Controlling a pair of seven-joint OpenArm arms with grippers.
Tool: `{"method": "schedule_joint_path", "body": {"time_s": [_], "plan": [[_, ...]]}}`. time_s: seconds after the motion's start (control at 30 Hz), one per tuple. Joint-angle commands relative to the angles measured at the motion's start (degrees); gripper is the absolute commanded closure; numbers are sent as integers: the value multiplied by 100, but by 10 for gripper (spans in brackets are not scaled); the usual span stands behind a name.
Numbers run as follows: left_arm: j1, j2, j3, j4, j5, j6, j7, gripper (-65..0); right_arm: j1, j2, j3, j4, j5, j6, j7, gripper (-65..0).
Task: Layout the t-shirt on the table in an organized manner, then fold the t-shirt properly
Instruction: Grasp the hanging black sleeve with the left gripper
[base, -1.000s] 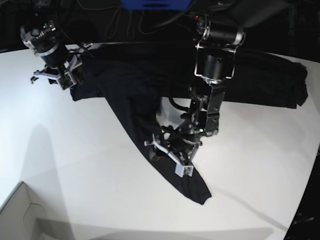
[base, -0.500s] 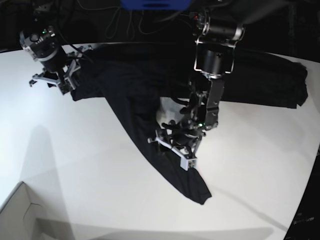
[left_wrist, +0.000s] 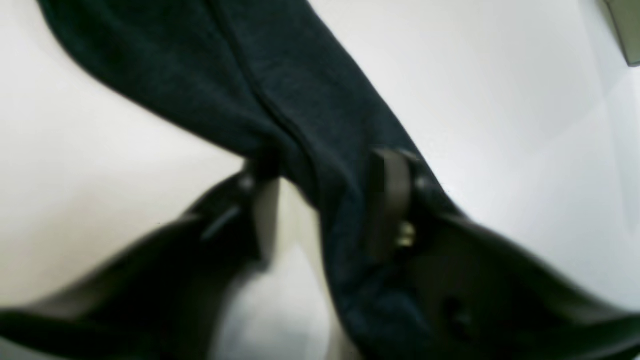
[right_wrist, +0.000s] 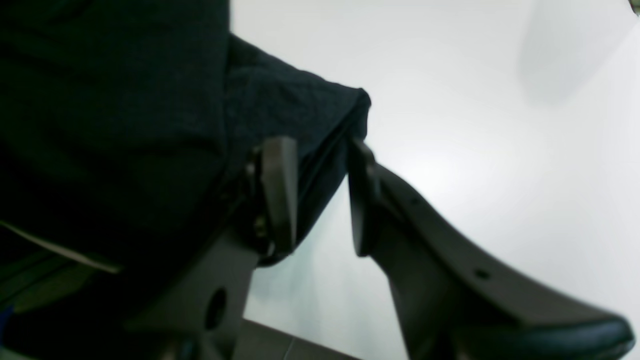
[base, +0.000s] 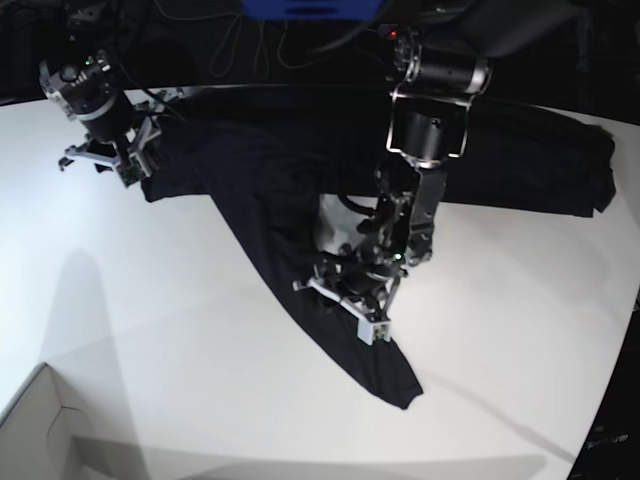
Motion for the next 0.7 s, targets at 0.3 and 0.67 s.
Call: {"method": "schedule_joint_path", "body": {"time_s": [0.3, 0.67], "plan": [[-33, 42, 22, 32, 10, 36, 219, -105, -4, 34, 13, 88, 62, -47, 108, -186], [468, 42, -22, 982, 10, -377, 333, -1, 14, 25, 13, 88, 62, -47, 90, -186]]}}
